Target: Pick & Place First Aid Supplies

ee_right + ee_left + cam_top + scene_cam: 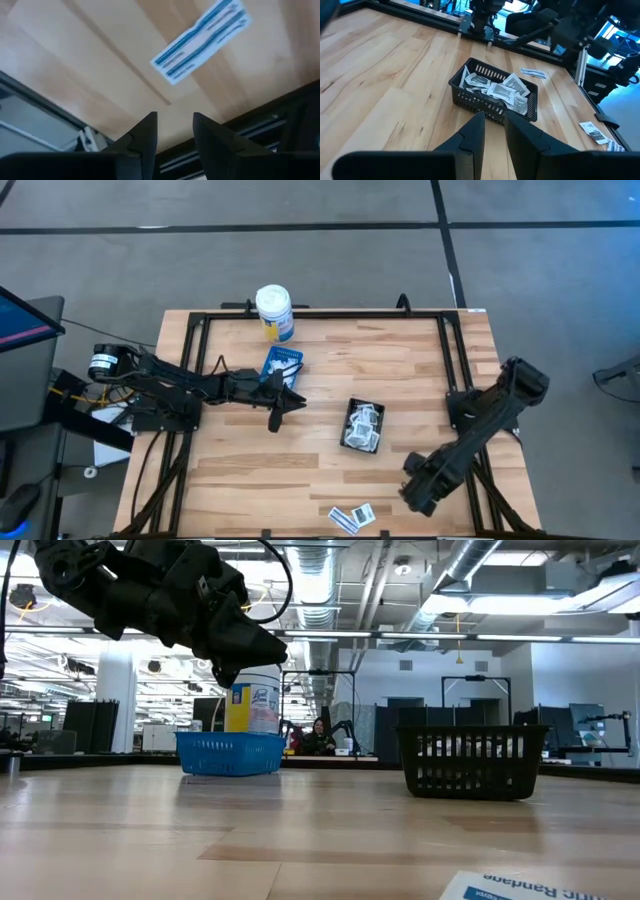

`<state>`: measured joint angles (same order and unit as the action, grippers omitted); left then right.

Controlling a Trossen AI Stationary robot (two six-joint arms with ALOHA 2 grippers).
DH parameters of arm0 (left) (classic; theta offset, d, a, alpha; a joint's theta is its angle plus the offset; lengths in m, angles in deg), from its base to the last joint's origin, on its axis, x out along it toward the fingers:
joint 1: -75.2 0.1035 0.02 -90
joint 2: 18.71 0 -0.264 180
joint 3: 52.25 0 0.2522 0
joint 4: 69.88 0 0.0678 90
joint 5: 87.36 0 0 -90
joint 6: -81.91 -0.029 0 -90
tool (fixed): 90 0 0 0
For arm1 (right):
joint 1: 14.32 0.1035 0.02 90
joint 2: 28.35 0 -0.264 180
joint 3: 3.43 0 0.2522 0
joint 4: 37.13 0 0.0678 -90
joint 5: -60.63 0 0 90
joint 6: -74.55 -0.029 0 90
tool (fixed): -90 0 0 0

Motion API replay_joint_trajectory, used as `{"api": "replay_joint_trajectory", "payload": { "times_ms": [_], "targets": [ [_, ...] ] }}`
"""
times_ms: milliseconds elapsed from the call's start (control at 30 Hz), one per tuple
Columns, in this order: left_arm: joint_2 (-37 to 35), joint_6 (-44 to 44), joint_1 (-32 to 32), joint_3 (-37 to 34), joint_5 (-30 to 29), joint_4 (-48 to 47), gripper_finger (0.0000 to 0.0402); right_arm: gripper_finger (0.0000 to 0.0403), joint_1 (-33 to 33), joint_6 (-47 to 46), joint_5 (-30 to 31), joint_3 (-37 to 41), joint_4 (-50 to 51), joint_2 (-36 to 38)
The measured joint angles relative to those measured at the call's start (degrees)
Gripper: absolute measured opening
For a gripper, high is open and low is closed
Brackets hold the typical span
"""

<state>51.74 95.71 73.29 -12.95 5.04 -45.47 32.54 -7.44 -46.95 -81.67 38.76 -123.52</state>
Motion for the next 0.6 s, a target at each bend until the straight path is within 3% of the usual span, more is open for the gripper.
{"api": "replay_joint_trajectory", "payload": {
  "times_ms": [133,300,433,600],
  "targets": [
    [0.0,0.0,0.1,0.0,0.0,0.1,0.0076,0.0118,2.1,-7.6,6.1,5.0,-2.7,6.8],
    [0.0,0.0,0.1,0.0,0.0,0.3,0.0076,0.0118,5.3,-22.5,16.9,14.9,-17.0,14.3],
    [0.0,0.0,0.1,0.0,0.0,0.3,0.0076,0.0118,7.6,-29.4,17.4,21.5,-26.1,14.6],
    [0.0,0.0,0.1,0.0,0.0,0.5,0.0076,0.0118,8.9,-35.3,17.6,25.3,-30.2,12.0]
  ]
}}
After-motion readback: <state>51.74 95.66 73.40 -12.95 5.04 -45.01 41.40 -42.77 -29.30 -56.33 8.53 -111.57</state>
